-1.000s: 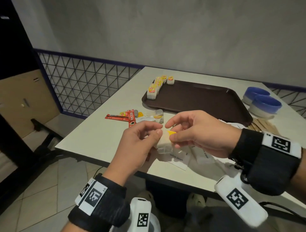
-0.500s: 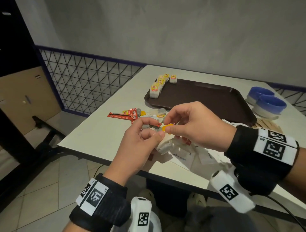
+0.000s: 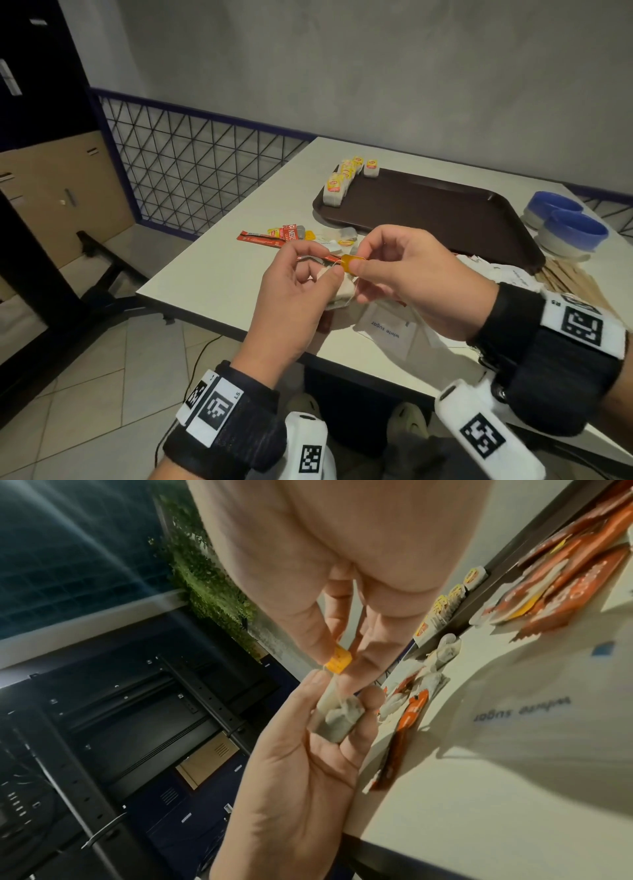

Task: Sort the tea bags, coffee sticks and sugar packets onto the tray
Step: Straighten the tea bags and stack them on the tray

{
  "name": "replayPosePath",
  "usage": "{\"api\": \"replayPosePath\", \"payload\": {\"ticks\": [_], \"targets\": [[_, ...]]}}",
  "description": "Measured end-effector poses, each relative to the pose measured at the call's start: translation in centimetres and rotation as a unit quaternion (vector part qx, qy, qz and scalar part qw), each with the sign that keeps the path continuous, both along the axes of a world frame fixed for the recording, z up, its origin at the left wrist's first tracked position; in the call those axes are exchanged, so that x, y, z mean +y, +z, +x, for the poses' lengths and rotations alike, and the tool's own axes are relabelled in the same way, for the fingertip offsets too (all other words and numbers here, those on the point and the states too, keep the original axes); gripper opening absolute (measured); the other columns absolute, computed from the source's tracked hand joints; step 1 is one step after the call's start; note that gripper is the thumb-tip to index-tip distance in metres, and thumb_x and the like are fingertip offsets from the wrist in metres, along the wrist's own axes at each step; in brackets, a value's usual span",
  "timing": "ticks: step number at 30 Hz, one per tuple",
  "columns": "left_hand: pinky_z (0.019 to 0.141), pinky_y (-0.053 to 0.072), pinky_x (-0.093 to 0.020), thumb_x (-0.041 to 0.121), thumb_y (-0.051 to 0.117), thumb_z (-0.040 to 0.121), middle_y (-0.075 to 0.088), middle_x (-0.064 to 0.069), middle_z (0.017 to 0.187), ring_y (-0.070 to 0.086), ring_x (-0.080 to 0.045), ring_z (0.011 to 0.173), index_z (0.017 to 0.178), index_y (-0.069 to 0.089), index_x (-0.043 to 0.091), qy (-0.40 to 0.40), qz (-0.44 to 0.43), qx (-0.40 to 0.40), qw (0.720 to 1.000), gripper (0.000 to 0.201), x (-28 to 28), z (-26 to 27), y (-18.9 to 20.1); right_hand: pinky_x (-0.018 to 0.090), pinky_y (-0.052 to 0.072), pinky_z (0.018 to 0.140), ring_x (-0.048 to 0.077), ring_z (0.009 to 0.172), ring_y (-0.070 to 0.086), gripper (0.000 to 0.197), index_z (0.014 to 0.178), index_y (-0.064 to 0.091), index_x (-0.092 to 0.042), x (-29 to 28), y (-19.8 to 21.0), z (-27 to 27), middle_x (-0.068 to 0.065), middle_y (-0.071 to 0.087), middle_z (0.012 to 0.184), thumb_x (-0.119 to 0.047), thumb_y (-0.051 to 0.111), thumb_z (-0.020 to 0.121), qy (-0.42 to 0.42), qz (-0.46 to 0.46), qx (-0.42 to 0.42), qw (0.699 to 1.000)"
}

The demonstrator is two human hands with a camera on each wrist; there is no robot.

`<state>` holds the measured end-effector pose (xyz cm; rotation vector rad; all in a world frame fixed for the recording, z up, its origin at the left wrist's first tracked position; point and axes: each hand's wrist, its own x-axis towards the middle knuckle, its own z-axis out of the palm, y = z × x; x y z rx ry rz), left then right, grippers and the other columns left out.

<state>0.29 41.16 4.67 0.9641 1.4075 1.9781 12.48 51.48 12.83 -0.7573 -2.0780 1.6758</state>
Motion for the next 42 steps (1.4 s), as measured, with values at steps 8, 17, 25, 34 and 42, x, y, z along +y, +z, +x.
{"api": "replayPosePath", "payload": {"ticks": [8,17,25,34,42], "targets": [[0.06,0.056,-0.041,0.035,0.078,0.09,0.068,-0.01,0.081,0.064,-0.025,0.067,0.088,0.054,0.028,0.034,-0.016,0.031,0.999,0.025,-0.2,0.0,-0.1,0.031,0.06,0.061,0.028,0.071,0.07,0.013,0.1,0.059,0.009,-0.2,-0.3,0.0,0.021,0.067,0.082,0.002,0.068,0.093,-0.004,0.012,-0.003,1.0],[0.06,0.06,-0.063,0.064,0.06,0.087,0.055,-0.03,0.087,0.056,-0.031,0.069,0.088,0.061,0.007,0.02,-0.029,0.013,0.999,0.058,-0.4,0.7,0.7,0.028,0.06,0.067,0.02,0.071,0.069,0.011,0.098,0.065,0.007,0.0,-0.1,0.2,0.031,0.069,0.089,0.004,0.071,0.09,0.016,0.053,0.0,0.998],[0.06,0.058,-0.068,0.065,0.05,0.092,0.063,-0.031,0.092,0.065,-0.041,0.073,0.096,0.074,0.015,0.035,-0.03,-0.003,0.999,0.056,-0.3,0.7,0.6,0.044,0.059,0.08,0.022,0.079,0.071,0.006,0.095,0.068,-0.003,0.1,-0.5,0.1,0.015,0.072,0.085,0.0,0.07,0.092,0.016,0.064,0.001,0.998],[0.049,0.046,-0.023,0.048,0.082,0.07,0.055,-0.004,0.063,0.049,-0.014,0.051,0.081,0.058,0.0,-0.001,-0.001,0.036,0.999,0.055,-0.7,0.3,0.2,0.038,0.056,0.076,0.024,0.079,0.065,0.009,0.098,0.065,0.002,-0.1,-0.9,-0.4,0.017,0.068,0.087,0.007,0.066,0.091,-0.016,-0.051,0.056,0.997],[0.059,0.053,-0.035,0.016,0.076,0.088,0.066,-0.015,0.079,0.061,-0.021,0.067,0.09,0.07,0.01,-0.001,-0.034,0.052,0.998,0.008,-0.7,-0.4,0.0,0.027,0.054,0.064,0.025,0.077,0.064,0.011,0.094,0.067,-0.003,0.4,-0.8,-0.5,0.02,0.07,0.085,0.008,0.068,0.09,-0.029,-0.058,0.06,0.996]]}}
